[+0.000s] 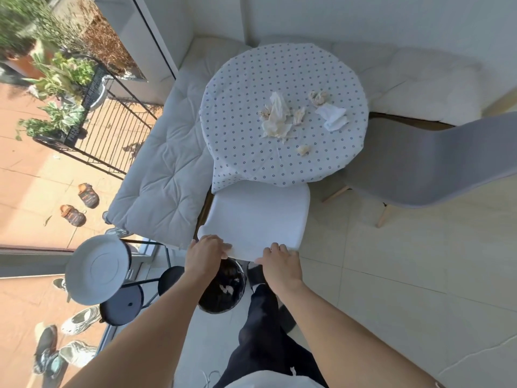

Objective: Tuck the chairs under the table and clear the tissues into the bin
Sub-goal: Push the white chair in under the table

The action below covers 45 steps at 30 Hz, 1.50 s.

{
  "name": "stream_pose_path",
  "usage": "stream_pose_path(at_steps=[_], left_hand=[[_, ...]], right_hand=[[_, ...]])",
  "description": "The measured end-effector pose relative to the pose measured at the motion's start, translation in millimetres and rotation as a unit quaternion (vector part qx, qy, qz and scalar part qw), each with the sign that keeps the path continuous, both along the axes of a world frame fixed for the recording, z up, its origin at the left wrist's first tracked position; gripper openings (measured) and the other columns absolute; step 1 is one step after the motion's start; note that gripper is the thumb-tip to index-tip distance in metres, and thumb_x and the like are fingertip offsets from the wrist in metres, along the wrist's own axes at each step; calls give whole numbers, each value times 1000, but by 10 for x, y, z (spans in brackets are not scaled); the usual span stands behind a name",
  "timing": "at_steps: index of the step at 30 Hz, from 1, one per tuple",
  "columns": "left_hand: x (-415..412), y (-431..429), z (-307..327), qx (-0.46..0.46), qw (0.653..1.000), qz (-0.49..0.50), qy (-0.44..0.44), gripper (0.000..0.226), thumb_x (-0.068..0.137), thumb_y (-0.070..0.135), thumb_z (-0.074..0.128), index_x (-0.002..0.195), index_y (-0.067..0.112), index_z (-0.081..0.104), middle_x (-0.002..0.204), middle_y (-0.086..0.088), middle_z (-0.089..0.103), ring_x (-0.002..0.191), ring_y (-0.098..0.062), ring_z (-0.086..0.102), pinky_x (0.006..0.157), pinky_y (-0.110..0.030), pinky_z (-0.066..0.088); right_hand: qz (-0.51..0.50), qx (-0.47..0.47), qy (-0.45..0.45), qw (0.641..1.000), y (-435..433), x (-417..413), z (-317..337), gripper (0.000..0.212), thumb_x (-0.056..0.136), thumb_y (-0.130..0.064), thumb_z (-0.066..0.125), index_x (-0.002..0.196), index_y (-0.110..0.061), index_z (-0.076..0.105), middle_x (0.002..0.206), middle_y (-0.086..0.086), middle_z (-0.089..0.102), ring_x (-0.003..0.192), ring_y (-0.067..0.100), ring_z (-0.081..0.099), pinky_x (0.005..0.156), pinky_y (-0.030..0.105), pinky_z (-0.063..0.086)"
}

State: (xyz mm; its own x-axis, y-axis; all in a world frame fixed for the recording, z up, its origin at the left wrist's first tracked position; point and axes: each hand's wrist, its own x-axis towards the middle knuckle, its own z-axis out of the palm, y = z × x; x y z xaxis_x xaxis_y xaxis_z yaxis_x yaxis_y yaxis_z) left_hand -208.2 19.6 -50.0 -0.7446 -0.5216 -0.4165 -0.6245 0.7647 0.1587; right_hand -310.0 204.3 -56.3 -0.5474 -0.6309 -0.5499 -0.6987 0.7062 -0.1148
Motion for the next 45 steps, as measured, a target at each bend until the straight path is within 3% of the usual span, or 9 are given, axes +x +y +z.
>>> stream_pose_path(at_steps=[10, 15, 20, 25, 29, 32, 34, 37, 45], left_hand=[[-383, -285, -28, 4, 999, -37, 11, 41, 104, 16, 59, 136, 39, 70, 146, 7, 63, 142, -16, 52, 109, -40, 48], [-752, -448, -19, 10, 999, -42, -4, 47, 97, 17, 71, 138, 39, 67, 149, 6, 60, 140, -18, 55, 109, -42, 49], [-890, -585, 4, 2, 998, -56, -10, 47, 101, 10, 59, 136, 40, 70, 146, 6, 62, 135, -19, 58, 107, -41, 50], [-762, -566, -50, 47, 998, -33, 0, 49, 94, 13, 76, 136, 36, 70, 147, 5, 61, 137, -16, 57, 106, -41, 54], [-826, -572, 62, 89, 995, -10, -34, 43, 97, 10, 70, 136, 30, 72, 145, 4, 61, 133, -15, 59, 103, -39, 57], [-1035, -589, 219, 79, 991, -33, -102, 29, 100, 24, 65, 127, 25, 76, 132, 3, 70, 123, -21, 66, 99, -39, 59], [-1241, -577, 307, 105, 986, -51, -117, 32, 103, 37, 57, 119, 20, 79, 124, -1, 76, 116, -24, 70, 98, -39, 59], [-1554, -474, 452, 149, 977, -79, -130, 38, 103, 49, 55, 126, 28, 76, 130, 3, 74, 120, -21, 68, 97, -33, 54], [-2455, 105, 687, 204, 962, -139, -116, 40, 103, 49, 55, 129, 25, 74, 137, 3, 72, 128, -21, 65, 109, -36, 49]], right_hand=[[-1, -30, 24, 999, -227, -356, -66, 45, 113, -41, 32, 128, -9, 59, 121, 7, 62, 113, 29, 56, 87, 45, 50], [-34, -31, 28, 999, -420, -655, -77, 43, 113, -37, 32, 131, -9, 59, 124, 8, 62, 118, 29, 55, 91, 48, 49], [-30, -29, 41, 998, -457, -747, -144, 44, 112, -39, 31, 127, -10, 60, 120, 8, 62, 114, 30, 57, 89, 48, 51], [-48, -34, 41, 997, -440, -614, -211, 43, 111, -44, 32, 125, -13, 59, 119, 5, 63, 109, 29, 57, 78, 42, 47], [-95, -46, -79, 991, -368, -738, -123, 43, 110, -44, 41, 141, -17, 52, 140, 6, 54, 128, 30, 51, 93, 48, 49], [-137, -59, -172, 974, -152, -897, 46, 55, 107, -49, 45, 153, -19, 42, 153, 7, 45, 141, 30, 45, 110, 50, 45], [-169, -73, -171, 968, 91, -994, 157, 59, 106, -50, 46, 156, -22, 39, 157, 6, 44, 144, 29, 43, 115, 47, 41], [-248, -96, -147, 953, 544, -1129, 292, 60, 105, -50, 47, 157, -21, 40, 156, 5, 47, 143, 26, 45, 117, 42, 39], [-427, -112, -80, 894, 1830, -1420, 646, 59, 106, -44, 50, 157, -17, 40, 157, 9, 46, 143, 28, 46, 118, 39, 37]])
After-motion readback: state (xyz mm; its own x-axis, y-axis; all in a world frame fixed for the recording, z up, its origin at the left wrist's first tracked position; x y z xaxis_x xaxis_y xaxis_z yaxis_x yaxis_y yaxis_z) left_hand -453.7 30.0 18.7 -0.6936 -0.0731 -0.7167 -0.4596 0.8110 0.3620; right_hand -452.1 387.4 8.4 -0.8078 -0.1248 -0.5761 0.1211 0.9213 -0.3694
